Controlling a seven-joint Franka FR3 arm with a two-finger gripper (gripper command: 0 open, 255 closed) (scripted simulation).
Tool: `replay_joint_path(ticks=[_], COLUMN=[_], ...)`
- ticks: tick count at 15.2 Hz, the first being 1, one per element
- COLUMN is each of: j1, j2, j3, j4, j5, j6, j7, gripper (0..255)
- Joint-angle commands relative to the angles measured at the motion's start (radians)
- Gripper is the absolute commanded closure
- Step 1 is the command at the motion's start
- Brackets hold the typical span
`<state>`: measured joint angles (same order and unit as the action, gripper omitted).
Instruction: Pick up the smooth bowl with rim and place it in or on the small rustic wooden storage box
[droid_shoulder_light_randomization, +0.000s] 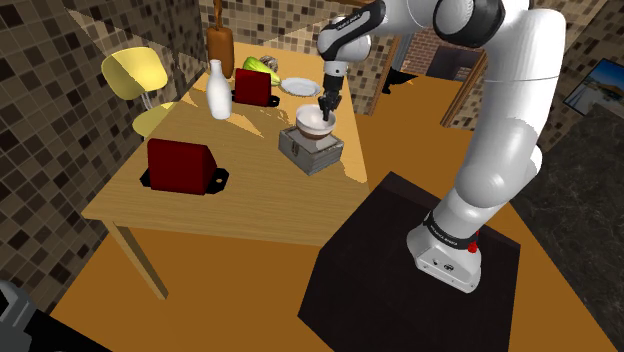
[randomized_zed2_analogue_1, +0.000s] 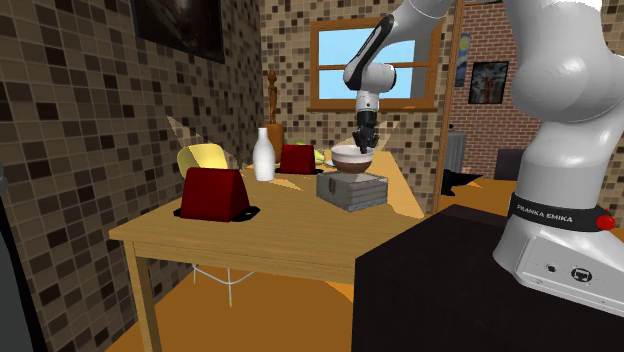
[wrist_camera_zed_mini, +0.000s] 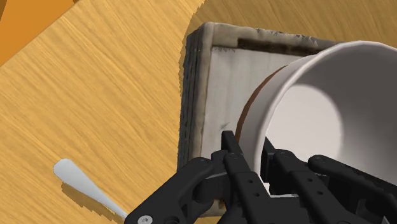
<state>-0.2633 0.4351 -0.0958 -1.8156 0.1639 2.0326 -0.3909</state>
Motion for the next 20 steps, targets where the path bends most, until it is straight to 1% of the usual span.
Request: replay_joint_path(ticks=[1, 2, 10, 11, 16, 20], j1=[0.0, -0.001, -0.001, -0.001, -0.001, -0.007], j2=[0.015, 0.028, 0.028, 0.028, 0.028, -0.009], j3=[0.001, 0.003, 0.003, 0.003, 0.003, -0.005], j4=[-0.007, -0.011, -0.011, -0.012, -0.011, 0.066], j5=[0.003, 0.006, 0.006, 0.006, 0.006, -0.007], j6=[0.023, 0.04, 0.04, 0.041, 0.04, -0.075], j7=[-0.003, -0.006, -0.006, -0.006, -0.006, 0.002], gripper=[255, 255, 255, 0, 0, 0])
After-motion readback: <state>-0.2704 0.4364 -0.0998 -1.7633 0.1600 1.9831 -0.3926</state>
